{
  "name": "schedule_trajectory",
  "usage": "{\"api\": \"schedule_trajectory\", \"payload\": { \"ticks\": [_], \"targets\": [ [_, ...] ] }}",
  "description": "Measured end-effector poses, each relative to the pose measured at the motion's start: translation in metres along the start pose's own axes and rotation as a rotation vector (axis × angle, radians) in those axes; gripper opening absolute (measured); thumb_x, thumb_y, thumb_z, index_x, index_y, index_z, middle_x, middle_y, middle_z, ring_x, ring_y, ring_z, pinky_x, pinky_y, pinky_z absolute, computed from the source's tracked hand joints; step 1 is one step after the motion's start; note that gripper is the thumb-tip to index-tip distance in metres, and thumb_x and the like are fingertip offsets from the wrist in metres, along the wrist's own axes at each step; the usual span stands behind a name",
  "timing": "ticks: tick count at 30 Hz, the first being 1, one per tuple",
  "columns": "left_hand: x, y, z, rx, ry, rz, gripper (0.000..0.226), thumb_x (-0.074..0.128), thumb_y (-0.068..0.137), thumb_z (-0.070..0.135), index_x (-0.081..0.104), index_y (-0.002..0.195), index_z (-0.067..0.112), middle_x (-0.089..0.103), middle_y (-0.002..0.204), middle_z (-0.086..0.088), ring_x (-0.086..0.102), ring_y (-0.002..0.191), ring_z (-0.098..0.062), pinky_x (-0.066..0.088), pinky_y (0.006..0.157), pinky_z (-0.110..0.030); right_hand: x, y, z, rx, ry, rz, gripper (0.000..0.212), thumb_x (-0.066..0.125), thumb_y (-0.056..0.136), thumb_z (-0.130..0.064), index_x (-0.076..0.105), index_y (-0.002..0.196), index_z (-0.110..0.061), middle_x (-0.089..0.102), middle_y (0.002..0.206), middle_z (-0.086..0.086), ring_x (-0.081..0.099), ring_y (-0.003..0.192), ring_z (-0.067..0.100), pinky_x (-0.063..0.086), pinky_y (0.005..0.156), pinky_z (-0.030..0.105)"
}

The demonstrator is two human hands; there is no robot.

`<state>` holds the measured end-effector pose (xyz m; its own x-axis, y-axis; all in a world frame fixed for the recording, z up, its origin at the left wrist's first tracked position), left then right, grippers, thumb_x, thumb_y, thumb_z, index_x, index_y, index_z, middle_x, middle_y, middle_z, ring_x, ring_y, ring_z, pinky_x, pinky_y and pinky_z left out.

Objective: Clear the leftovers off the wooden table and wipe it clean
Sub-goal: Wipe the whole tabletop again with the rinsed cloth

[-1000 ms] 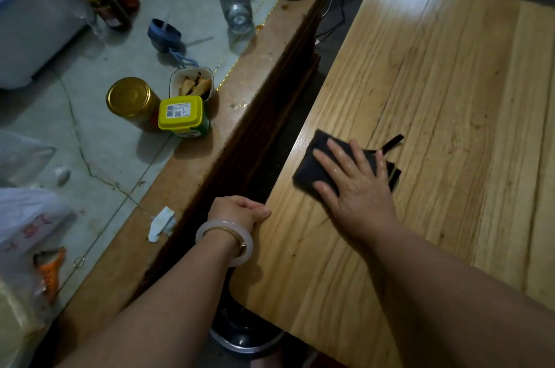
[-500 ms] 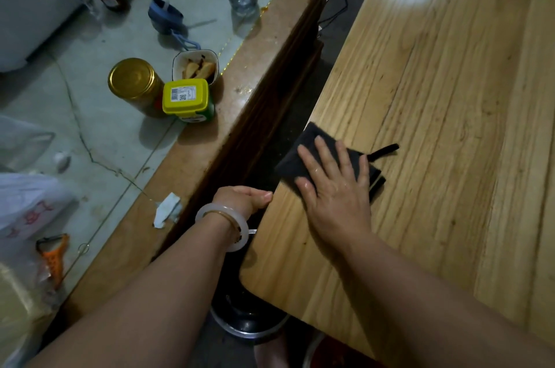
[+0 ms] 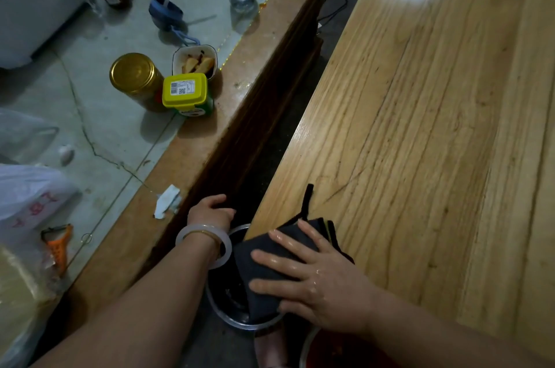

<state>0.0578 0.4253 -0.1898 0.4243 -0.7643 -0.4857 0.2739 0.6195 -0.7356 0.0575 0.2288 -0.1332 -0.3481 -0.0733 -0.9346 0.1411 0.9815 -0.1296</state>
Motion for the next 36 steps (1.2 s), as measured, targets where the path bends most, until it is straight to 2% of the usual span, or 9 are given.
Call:
{"api": "schedule_trajectory", "payload": {
  "ticks": [5, 8, 10, 13, 17, 22, 25, 29, 36],
  "targets": [
    [-0.005, -0.014, 0.029, 0.239, 0.084, 0.122, 0.03, 0.052, 0.093, 0.011, 0.06, 0.12, 0.021, 0.066, 0.097, 0.002, 0.057, 0.072, -0.01, 0.039, 0.054, -0.021, -0.008, -0.02, 0.012, -0.135, 0.025, -0.02, 0.042, 0.033, 0.104, -0.053, 0.036, 0.146, -0.049, 0.019, 0.161, -0.017, 0.0, 0.152, 0.018, 0.003, 0.119, 0.055],
    [0.001, -0.024, 0.043, 0.323, 0.102, 0.147, 0.025, 0.053, 0.094, 0.016, 0.061, 0.117, 0.023, 0.063, 0.104, 0.002, 0.056, 0.079, -0.008, 0.039, 0.056, -0.018, -0.016, -0.026, 0.041, -0.06, 0.006, 0.021, 0.044, 0.034, 0.103, -0.055, 0.036, 0.146, -0.047, 0.02, 0.161, -0.015, 0.004, 0.152, 0.019, 0.009, 0.119, 0.056],
    [0.004, -0.031, 0.053, 0.395, 0.127, 0.154, 0.024, 0.053, 0.094, 0.017, 0.061, 0.115, 0.023, 0.06, 0.111, 0.001, 0.056, 0.091, -0.011, 0.045, 0.065, -0.019, -0.022, -0.028, 0.069, 0.04, -0.016, 0.049, 0.047, 0.035, 0.102, -0.056, 0.036, 0.147, -0.045, 0.022, 0.161, -0.011, 0.01, 0.152, 0.021, 0.013, 0.118, 0.057],
    [0.006, -0.048, 0.075, 0.593, 0.237, 0.222, 0.021, 0.053, 0.092, 0.015, 0.062, 0.111, 0.021, 0.057, 0.112, 0.003, 0.051, 0.111, -0.018, 0.046, 0.09, -0.034, -0.034, -0.027, 0.114, 0.254, -0.043, 0.061, 0.051, 0.028, 0.101, -0.059, 0.026, 0.15, -0.046, 0.02, 0.162, -0.01, 0.008, 0.152, 0.022, 0.009, 0.119, 0.057],
    [0.027, -0.079, 0.098, 0.856, 0.355, 0.243, 0.013, 0.055, 0.09, 0.012, 0.061, 0.101, 0.017, 0.047, 0.1, 0.009, 0.045, 0.107, -0.017, 0.037, 0.085, -0.026, -0.054, -0.029, 0.167, 0.603, -0.013, 0.113, 0.055, 0.013, 0.098, -0.063, 0.013, 0.151, -0.049, 0.01, 0.164, -0.012, -0.004, 0.152, 0.018, 0.001, 0.12, 0.055],
    [0.067, -0.101, 0.107, 1.013, 0.507, 0.235, 0.008, 0.055, 0.09, 0.018, 0.056, 0.097, 0.014, 0.047, 0.095, 0.0, 0.041, 0.091, -0.016, 0.043, 0.078, -0.034, -0.047, -0.043, 0.163, 0.839, 0.027, 0.199, 0.056, 0.01, 0.098, -0.062, 0.007, 0.153, -0.047, 0.002, 0.164, -0.011, -0.011, 0.151, 0.019, -0.005, 0.119, 0.057],
    [0.086, -0.109, 0.116, 1.077, 0.536, 0.222, 0.008, 0.054, 0.091, 0.017, 0.054, 0.096, 0.012, 0.048, 0.094, -0.003, 0.042, 0.089, -0.018, 0.042, 0.078, -0.035, -0.034, -0.06, 0.133, 0.785, 0.03, 0.195, 0.055, 0.013, 0.1, -0.059, 0.009, 0.153, -0.046, 0.003, 0.164, -0.009, -0.008, 0.152, 0.023, 0.0, 0.118, 0.061],
    [0.11, -0.113, 0.126, 1.145, 0.633, 0.2, 0.012, 0.054, 0.091, 0.02, 0.055, 0.097, 0.01, 0.051, 0.096, -0.009, 0.046, 0.088, -0.026, 0.044, 0.078, -0.041, -0.009, -0.089, 0.078, 0.539, 0.005, 0.101, 0.053, 0.028, 0.101, -0.054, 0.019, 0.152, -0.044, 0.014, 0.164, -0.006, 0.005, 0.152, 0.03, 0.012, 0.114, 0.064],
    [0.167, -0.118, 0.138, 1.222, 0.847, 0.14, 0.017, 0.052, 0.093, 0.027, 0.056, 0.098, 0.011, 0.052, 0.098, -0.007, 0.045, 0.094, -0.025, 0.038, 0.085, -0.036, -0.006, -0.143, 0.046, 0.148, 0.026, 0.042, 0.048, 0.037, 0.102, -0.056, 0.031, 0.149, -0.048, 0.017, 0.162, -0.014, 0.009, 0.152, 0.022, 0.012, 0.118, 0.057]
  ]
}}
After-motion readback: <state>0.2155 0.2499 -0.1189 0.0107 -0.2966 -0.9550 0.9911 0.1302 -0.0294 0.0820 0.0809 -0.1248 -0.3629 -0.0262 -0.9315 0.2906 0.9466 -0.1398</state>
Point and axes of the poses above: each hand's wrist, its own y-axis towards the middle knuckle, its own x-axis out of the palm, z = x × y, the point moved 10 cm from there along y, towards the middle knuckle
